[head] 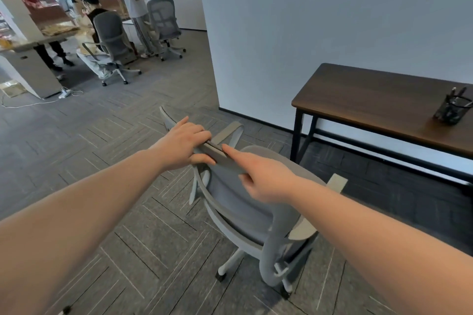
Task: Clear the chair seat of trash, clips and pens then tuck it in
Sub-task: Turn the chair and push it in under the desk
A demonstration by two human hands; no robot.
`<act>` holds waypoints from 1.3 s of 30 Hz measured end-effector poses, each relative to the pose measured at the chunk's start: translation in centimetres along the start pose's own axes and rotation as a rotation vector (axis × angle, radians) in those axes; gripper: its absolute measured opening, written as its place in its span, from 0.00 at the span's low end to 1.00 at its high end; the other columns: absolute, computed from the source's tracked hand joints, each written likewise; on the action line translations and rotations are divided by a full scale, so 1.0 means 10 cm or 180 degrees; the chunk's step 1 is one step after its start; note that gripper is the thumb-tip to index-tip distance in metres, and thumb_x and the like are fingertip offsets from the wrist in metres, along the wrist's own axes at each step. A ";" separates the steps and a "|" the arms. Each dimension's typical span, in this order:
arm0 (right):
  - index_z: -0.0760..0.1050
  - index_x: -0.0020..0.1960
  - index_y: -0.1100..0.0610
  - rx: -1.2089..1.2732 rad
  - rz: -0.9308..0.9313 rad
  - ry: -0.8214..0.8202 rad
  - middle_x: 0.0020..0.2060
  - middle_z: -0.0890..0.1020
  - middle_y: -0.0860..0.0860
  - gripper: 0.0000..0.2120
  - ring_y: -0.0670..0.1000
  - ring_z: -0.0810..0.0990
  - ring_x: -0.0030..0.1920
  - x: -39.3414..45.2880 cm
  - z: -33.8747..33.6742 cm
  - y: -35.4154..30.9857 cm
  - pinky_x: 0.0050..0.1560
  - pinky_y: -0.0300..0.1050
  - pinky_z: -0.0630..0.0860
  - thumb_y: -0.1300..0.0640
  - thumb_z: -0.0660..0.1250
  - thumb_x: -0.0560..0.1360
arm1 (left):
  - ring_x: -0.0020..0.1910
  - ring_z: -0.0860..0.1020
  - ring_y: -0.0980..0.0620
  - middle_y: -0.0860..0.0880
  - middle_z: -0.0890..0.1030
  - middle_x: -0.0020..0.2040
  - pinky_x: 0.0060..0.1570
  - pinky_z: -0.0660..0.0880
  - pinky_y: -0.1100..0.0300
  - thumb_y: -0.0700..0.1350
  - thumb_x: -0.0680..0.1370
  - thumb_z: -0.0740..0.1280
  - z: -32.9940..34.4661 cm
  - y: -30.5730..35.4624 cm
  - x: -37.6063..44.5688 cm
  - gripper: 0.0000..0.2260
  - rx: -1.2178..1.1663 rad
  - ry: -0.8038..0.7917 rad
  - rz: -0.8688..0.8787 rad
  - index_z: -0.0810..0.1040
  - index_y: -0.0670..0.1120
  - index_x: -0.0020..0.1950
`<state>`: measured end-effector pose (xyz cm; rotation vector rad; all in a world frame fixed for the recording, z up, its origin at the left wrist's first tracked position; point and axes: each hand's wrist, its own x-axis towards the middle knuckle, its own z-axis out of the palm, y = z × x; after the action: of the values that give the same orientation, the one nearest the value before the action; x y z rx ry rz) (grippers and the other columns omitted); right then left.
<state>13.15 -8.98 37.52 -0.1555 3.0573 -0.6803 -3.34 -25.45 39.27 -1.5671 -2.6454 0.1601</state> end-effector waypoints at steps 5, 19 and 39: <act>0.49 0.74 0.34 -0.0199 0.0144 0.0221 0.67 0.73 0.44 0.30 0.52 0.78 0.55 -0.57 -0.21 0.46 0.49 0.50 0.77 0.56 0.56 0.79 | 0.47 0.76 0.46 0.49 0.78 0.46 0.55 0.68 0.50 0.76 0.65 0.34 0.00 0.64 0.08 0.43 0.0134 0.0192 -0.0008 0.75 0.47 0.50; 0.56 0.72 0.34 -0.0182 0.0213 0.0486 0.54 0.77 0.48 0.27 0.53 0.76 0.54 -1.53 -0.40 1.24 0.54 0.54 0.74 0.57 0.57 0.80 | 0.50 0.72 0.49 0.53 0.72 0.45 0.56 0.63 0.50 0.73 0.66 0.39 -0.16 1.95 0.16 0.34 0.0073 0.0166 -0.0332 0.69 0.49 0.47; 0.55 0.74 0.41 -0.1232 0.1338 0.1298 0.53 0.77 0.51 0.32 0.56 0.75 0.52 -3.41 -0.73 2.38 0.51 0.53 0.75 0.53 0.66 0.75 | 0.69 0.65 0.49 0.53 0.67 0.70 0.66 0.62 0.48 0.60 0.78 0.57 -0.36 3.83 1.08 0.27 -0.0186 0.0268 0.0997 0.54 0.55 0.75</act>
<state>44.59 18.88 33.54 0.6894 3.3855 -0.0986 25.22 2.46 38.25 -1.9525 -2.3475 0.0304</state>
